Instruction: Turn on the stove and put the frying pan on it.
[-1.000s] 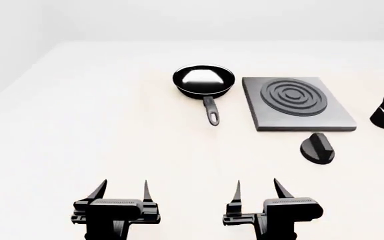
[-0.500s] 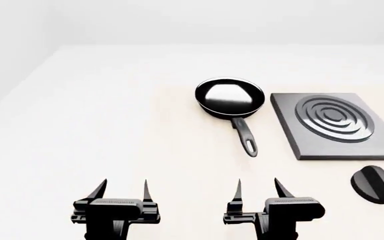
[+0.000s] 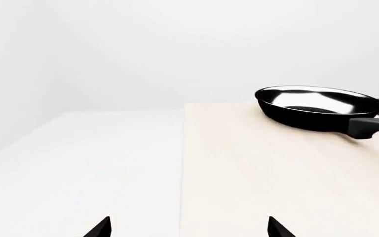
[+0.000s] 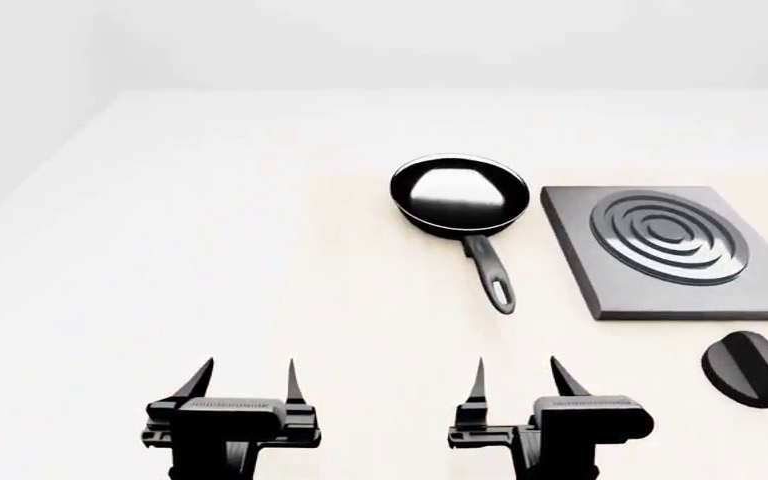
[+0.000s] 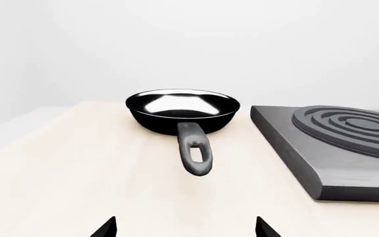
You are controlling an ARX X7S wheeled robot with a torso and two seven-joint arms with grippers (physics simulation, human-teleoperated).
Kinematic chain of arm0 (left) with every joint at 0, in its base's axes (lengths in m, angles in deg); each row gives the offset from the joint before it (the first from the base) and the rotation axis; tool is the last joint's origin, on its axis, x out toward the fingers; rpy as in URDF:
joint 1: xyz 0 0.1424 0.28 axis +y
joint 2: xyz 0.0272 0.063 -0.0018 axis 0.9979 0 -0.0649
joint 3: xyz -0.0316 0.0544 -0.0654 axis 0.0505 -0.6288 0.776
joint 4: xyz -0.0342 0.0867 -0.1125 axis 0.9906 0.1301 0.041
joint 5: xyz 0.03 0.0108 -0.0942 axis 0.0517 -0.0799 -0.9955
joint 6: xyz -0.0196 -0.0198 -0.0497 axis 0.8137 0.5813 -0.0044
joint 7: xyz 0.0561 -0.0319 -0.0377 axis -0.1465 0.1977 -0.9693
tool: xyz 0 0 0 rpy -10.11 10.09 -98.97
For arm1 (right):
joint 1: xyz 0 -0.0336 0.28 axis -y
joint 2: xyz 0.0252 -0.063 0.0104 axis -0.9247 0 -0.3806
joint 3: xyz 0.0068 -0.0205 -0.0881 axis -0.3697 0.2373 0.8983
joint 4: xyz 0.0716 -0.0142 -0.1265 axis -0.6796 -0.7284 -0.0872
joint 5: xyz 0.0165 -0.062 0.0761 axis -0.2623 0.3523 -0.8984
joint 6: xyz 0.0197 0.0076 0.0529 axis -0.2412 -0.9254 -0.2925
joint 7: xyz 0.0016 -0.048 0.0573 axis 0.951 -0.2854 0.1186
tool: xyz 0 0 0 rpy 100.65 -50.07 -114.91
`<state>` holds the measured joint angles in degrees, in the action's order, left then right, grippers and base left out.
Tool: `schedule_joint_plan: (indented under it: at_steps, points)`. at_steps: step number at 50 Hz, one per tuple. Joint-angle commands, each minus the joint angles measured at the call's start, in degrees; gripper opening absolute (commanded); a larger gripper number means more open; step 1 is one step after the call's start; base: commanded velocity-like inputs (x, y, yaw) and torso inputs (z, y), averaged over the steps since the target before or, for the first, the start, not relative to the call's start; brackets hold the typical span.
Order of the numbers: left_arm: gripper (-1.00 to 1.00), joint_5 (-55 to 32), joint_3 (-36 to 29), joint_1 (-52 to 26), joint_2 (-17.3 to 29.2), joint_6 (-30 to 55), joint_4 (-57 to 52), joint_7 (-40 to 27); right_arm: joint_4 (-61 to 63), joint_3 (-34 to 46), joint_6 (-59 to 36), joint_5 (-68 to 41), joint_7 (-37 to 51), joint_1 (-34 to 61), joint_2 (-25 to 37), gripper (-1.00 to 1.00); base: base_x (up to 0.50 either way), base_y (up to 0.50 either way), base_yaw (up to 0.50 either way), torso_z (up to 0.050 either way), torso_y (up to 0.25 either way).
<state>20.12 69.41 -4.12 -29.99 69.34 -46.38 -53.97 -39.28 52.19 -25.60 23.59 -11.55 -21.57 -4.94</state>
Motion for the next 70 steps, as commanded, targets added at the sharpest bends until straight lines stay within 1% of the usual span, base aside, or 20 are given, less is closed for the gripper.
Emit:
schedule_joint_plan:
  at_steps: [1,23,27,30,39,43,46,47,48,52,63,70]
  points:
    - [1.00,0.22,-0.62,-0.30,0.35,-0.38,0.21,-0.57,0.03,0.32,0.22,-0.48,0.47,0.00,0.30,1.00,0.00,0.00,0.00,0.000,0.000]
    - [1.00,-0.77,-1.27,-0.33,0.89,-0.87,0.21,-1.05,-0.07,1.02,0.59,-1.35,1.07,0.03,0.89,1.00,0.00,0.00,0.00,0.001,-0.240]
    - [1.00,-1.53,-0.99,0.10,1.07,-1.44,-0.40,-1.00,2.16,0.24,0.36,-3.79,0.63,-0.56,0.96,1.00,0.00,0.00,0.00,0.000,-0.017]
    - [1.00,-0.22,-1.08,0.87,1.41,-4.62,-1.80,-1.46,5.01,0.13,3.43,-1.99,1.62,-1.58,1.52,1.00,0.00,0.00,0.00,0.000,0.000]
    - [1.00,-1.18,-0.39,1.56,2.02,-3.14,-5.12,-2.56,9.30,-0.66,3.13,-2.86,2.72,-3.09,2.25,1.00,0.00,0.00,0.00,0.000,0.000]
    - [1.00,-1.26,-0.39,1.80,2.26,-2.69,-6.27,-2.93,11.70,-1.63,0.08,-5.02,3.32,-3.20,2.67,1.00,0.00,0.00,0.00,0.000,0.000]
    - [1.00,-1.34,-0.30,1.83,2.40,-2.84,-6.35,-3.10,13.87,-2.42,-5.36,-6.58,4.58,-2.79,3.35,1.00,0.00,0.00,0.00,0.000,0.000]
    - [1.00,-1.34,-0.30,1.84,2.43,-2.85,-6.43,-3.18,14.12,-2.63,-5.77,-6.54,4.99,-2.77,3.43,1.00,0.00,0.00,0.00,0.000,0.000]
    - [1.00,-1.52,-0.22,1.88,2.49,-2.84,-6.62,-3.19,14.58,-3.22,-8.47,-7.21,5.71,-2.49,3.82,1.00,0.00,0.00,0.00,0.000,0.000]
    - [1.00,-1.59,-0.38,1.77,2.58,-3.23,-5.93,-3.12,16.49,-5.33,-12.64,-9.04,7.13,-2.48,5.04,1.00,0.00,0.00,0.00,0.000,0.000]
    - [1.00,-2.95,-0.70,1.28,2.56,-2.90,-5.08,-2.80,19.97,-11.99,-19.05,-12.55,10.36,-2.53,8.90,1.00,0.00,0.00,0.00,0.000,0.000]
    - [1.00,-3.23,-0.69,1.31,2.75,-2.87,-5.05,-3.09,20.44,-15.36,-20.35,-14.33,11.58,-3.03,10.02,1.00,0.00,0.00,0.00,0.000,0.000]
